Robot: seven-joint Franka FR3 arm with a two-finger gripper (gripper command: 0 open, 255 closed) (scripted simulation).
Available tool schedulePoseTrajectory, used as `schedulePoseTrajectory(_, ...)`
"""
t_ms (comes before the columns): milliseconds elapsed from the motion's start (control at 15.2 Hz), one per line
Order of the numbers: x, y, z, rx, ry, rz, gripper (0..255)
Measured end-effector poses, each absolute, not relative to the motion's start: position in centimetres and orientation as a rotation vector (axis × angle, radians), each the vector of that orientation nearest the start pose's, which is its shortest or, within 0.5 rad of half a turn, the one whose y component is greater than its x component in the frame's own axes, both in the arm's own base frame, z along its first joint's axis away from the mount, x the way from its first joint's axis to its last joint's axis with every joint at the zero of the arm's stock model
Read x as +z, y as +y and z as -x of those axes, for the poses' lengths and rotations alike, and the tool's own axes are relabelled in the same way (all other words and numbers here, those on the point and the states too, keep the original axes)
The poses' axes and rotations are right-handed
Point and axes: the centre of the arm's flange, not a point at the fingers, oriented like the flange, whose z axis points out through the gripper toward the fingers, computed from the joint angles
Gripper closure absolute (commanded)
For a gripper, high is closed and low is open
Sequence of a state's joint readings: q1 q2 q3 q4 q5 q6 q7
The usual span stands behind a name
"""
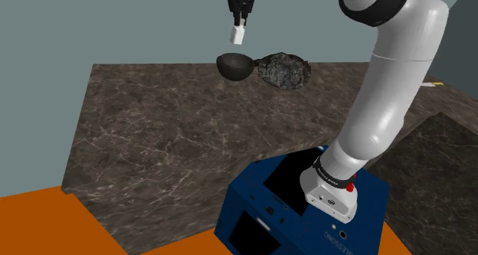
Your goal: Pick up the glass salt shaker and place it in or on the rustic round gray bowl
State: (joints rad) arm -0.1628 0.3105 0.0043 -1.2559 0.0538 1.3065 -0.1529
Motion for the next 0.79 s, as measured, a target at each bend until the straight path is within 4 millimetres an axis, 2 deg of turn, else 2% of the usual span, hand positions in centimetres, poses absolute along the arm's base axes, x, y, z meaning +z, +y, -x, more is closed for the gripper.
schedulePoseTrajectory(330,57.4,-15.3,-64.1,0.376,-0.002,3.024,255)
schedulePoseTrajectory(462,57.0,-16.0,-64.4,0.379,-0.002,3.024,255)
schedulePoseTrajectory(792,54.6,-16.2,-64.4,0.379,-0.004,3.024,255)
